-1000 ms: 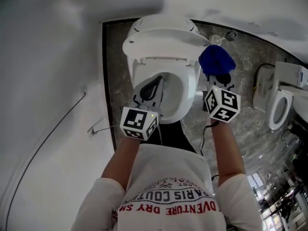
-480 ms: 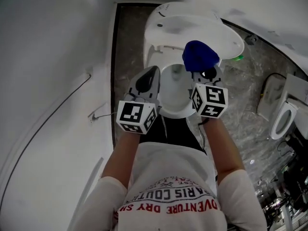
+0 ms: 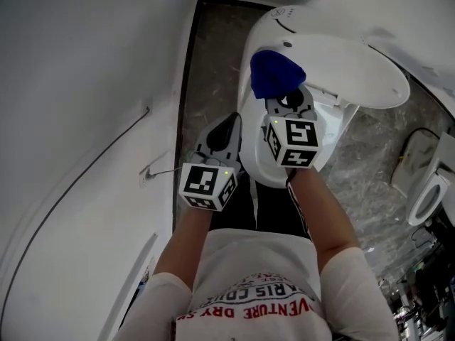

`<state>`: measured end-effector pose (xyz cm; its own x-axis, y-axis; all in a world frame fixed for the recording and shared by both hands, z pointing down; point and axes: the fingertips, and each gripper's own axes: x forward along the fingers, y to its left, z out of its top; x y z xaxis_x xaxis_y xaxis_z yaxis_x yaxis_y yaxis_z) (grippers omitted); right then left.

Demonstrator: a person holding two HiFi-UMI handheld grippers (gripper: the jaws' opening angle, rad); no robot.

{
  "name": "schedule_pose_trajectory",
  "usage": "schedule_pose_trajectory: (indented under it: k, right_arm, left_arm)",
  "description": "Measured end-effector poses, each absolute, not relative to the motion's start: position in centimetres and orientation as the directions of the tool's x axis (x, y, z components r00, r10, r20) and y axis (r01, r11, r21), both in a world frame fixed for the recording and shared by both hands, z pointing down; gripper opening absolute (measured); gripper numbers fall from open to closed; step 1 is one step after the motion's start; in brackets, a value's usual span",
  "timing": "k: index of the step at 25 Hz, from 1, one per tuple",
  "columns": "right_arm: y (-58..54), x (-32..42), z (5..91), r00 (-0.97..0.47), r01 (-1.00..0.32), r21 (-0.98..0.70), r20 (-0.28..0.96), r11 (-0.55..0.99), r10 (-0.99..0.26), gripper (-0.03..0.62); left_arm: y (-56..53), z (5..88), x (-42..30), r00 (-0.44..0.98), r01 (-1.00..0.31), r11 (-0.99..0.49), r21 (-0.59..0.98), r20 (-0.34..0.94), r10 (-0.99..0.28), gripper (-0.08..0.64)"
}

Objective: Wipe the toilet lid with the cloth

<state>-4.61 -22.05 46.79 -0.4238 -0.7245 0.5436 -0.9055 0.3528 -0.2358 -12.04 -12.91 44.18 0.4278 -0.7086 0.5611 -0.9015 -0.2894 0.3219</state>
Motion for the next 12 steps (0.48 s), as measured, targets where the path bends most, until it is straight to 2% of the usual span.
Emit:
schedule_pose_trajectory:
  k: [4, 12]
  right_arm:
    - [-23.5, -5.6, 47.9, -0.421, -0.907, -0.225, 0.529, 0.358, -0.736, 0.087]
    - [-24.6, -2.9, 49.0, -0.363, -0.93, -0.165, 0.544, 0.327, -0.757, 0.087]
  left_arm:
    - [-13.4, 45.0, -13.0, 0.424, -0.903, -0.285, 0.321, 0.559, -0.713, 0.006]
    - [-13.5, 46.0, -12.7, 0.438, -0.896, -0.294, 0.332, 0.558, -0.705, 0.006]
